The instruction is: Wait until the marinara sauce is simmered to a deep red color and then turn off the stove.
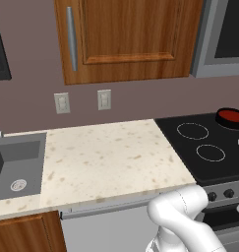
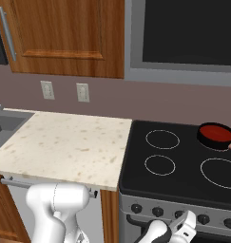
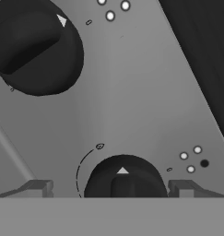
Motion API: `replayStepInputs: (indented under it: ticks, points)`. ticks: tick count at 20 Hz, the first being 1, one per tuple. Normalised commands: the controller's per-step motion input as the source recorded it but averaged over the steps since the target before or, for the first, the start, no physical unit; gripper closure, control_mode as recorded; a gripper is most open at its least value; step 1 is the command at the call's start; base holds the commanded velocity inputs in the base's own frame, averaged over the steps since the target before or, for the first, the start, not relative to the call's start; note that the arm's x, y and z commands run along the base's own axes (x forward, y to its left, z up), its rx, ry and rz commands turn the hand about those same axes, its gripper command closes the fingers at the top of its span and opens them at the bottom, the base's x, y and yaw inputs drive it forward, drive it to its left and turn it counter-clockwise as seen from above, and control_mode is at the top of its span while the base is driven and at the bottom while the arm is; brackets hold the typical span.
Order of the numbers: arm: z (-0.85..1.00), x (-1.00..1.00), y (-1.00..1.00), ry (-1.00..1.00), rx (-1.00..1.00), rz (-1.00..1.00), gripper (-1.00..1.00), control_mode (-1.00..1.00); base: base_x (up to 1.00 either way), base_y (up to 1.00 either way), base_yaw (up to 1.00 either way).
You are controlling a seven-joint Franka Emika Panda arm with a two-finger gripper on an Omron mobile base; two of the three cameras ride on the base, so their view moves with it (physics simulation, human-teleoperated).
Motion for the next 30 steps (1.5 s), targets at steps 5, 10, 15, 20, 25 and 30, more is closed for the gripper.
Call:
replayStepInputs:
  ticks: [5,10,15,20,25,30]
  points:
    - [0.00,0.00,0.00,0.00,0.00,0.00,-1.00,-1.00,0.00,0.00,0.00]
    - [0.00,0.00,0.00,0.00,0.00,0.00,-1.00,-1.00,0.00,0.00,0.00]
    - [0.00,0.00,0.00,0.00,0.00,0.00,-1.00,-1.00,0.00,0.00,0.00]
    - [0.00,0.00,0.00,0.00,0.00,0.00,-1.00,-1.00,0.00,0.00,0.00]
    - [0.00,0.00,0.00,0.00,0.00,0.00,-1.00,-1.00,0.00,0.00,0.00]
    - [0.00,0.00,0.00,0.00,0.00,0.00,-1.00,-1.00,0.00,0.00,0.00]
